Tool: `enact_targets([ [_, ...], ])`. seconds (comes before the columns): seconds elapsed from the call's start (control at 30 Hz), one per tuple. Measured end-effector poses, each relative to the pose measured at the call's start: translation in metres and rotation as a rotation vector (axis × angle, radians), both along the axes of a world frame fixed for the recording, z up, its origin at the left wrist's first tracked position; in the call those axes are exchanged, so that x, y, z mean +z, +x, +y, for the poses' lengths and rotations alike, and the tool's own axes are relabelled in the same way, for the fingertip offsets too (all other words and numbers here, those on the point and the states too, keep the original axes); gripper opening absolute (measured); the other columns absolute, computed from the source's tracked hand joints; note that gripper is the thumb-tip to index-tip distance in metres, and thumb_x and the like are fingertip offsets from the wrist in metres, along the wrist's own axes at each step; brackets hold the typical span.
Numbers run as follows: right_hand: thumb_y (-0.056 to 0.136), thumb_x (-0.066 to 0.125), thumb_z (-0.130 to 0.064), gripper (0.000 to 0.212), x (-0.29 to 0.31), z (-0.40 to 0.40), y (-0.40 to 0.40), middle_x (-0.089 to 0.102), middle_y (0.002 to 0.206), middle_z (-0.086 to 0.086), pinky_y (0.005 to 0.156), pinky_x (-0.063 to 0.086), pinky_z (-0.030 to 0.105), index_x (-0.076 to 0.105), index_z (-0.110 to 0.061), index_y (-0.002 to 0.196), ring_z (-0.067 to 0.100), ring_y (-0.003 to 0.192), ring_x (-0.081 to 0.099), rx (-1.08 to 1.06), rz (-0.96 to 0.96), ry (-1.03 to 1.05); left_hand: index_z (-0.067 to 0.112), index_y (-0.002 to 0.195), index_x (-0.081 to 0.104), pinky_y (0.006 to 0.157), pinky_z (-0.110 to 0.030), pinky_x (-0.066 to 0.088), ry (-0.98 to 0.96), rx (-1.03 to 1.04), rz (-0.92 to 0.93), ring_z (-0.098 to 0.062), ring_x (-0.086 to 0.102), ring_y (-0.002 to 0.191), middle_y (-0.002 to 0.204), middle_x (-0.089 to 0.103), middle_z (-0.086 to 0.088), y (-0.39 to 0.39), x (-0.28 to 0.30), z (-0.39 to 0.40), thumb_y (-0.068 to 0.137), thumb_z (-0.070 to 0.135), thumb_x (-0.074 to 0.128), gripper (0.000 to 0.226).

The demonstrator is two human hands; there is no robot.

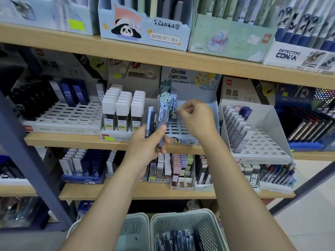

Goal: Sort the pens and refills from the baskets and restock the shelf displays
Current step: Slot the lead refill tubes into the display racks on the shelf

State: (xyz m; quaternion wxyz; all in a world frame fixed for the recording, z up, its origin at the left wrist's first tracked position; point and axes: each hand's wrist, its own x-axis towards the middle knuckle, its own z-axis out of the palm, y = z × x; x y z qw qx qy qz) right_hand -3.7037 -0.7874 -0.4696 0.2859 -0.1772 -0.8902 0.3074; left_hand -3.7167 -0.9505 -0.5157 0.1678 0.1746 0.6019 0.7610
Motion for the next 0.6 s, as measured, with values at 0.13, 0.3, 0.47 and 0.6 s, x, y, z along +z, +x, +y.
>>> enact_targets([
  [0.13,0.1,0.058,-0.027,0.026,0.021,-0.008,0.023,0.065,0.077,0.003,0.055,0.041,0.028,0.073,-0.012,0.085,0.014,0.059,0.052,0.261,-0.029,-0.426,0.015,0.106,0.068,0.041,-0.017,0.03,0.033,-0.043,-0.028,-0.013,0.052,0.05,0.07,0.067,0.001,0.003,0.001,-0.001,0.1,0.024,0.059,0.014],
  [0.3,0.097,0.059,-0.012,0.012,0.012,-0.009,0.04,0.063,0.074,0.0,0.053,0.038,0.018,0.066,-0.008,0.089,0.012,0.064,0.051,0.669,-0.181,-0.725,0.002,0.112,0.063,0.044,-0.026,0.013,0.156,-0.236,-0.134,-0.009,0.034,0.039,0.062,0.057,-0.001,0.005,0.003,-0.004,0.096,0.034,0.059,0.036],
  [0.47,0.087,0.065,-0.018,0.016,0.006,-0.011,0.043,0.065,0.07,-0.002,0.054,0.043,0.019,0.061,-0.004,0.094,0.01,0.059,0.053,0.652,-0.089,-0.833,0.008,0.099,0.067,0.041,-0.022,0.018,0.133,-0.263,-0.121,-0.009,0.03,0.037,0.067,0.063,-0.006,0.008,0.003,-0.008,0.087,0.04,0.062,0.035],
  [0.6,0.087,0.07,-0.013,0.019,0.003,-0.013,0.039,0.068,0.065,0.003,0.053,0.051,0.024,0.056,-0.009,0.076,0.016,0.055,0.059,0.535,-0.021,-0.771,0.01,0.099,0.067,0.041,-0.022,0.021,0.031,-0.113,0.004,-0.009,0.03,0.036,0.077,0.07,-0.007,0.008,-0.003,-0.008,0.087,0.038,0.067,0.03],
])
